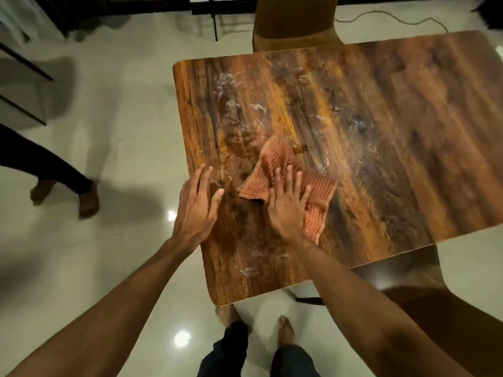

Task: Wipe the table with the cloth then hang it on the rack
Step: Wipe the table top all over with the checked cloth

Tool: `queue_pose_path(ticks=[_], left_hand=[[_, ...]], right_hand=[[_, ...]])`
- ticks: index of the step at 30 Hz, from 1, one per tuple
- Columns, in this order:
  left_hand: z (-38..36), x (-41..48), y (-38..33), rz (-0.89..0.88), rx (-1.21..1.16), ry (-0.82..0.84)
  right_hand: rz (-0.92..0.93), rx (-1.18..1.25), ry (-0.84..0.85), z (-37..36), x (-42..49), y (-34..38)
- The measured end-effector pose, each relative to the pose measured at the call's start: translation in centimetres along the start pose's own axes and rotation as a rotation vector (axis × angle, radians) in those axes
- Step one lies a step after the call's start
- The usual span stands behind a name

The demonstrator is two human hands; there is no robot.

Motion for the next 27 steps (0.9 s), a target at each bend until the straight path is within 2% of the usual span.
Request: queue_pose_path(ticks=[3,5,7,10,12,15,17,18,21,23,25,27], left_hand=[[0.0,1.1,-1.2,-0.069,-0.004,0.017],[-0.5,1.9,-2.1,-0.107,-0.008,0.057],[-1.0,2.6,-3.1,-0.119,-0.004,0.105],[-1.7,3.1,-4.6,-0.163,0.04,0.117],[-2.3,3.4,-5.7,-0.194,0.035,0.124],[-3.7,3.5,-7.2,-0.203,0.042,0.156],[-4.8,3.6,-8.4,-0.24,0.045,0.173],[-5.2,3.9,-9.0,-0.259,0.041,0.178],[-6.7,4.8,-11.0,-0.275,0.044,0.187],[-6.8,5.1,-11.7,-0.249,0.042,0.145],[-6.7,5.4,-12.0,-0.224,0.04,0.125],[-6.4,5.8,-11.5,-0.194,0.057,0.131]], right_hand=[[0.258,-0.011,0.064,-3.9,-8.2,4.3],[0.362,-0.008,0.045,-4.7,-11.5,3.0],[0.244,0.017,-0.009,-3.0,-9.7,-1.7],[-0.132,0.038,0.011,0.3,-7.1,-7.8],[-0.125,0.028,0.039,-0.4,-8.7,-6.2],[0.17,0.013,0.088,-4.0,-15.1,-0.1],[0.27,-0.013,0.01,-4.2,-14.9,-1.4],[0.236,-0.029,-0.022,-3.1,-13.0,-3.8],[-0.035,-0.039,-0.002,0.3,-8.2,-13.1],[-0.147,0.016,-0.008,0.8,-7.3,-14.6],[-0.04,0.052,-0.001,-1.3,-8.8,-9.7],[0.27,0.051,0.07,-4.2,-12.9,-2.3]])
Point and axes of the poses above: each hand's wrist, its own x-axis towards the middle knuckle, its own z-axis out of the back of the hand, y = z × x, the point moved 3 cm from there along x, towards the middle knuckle
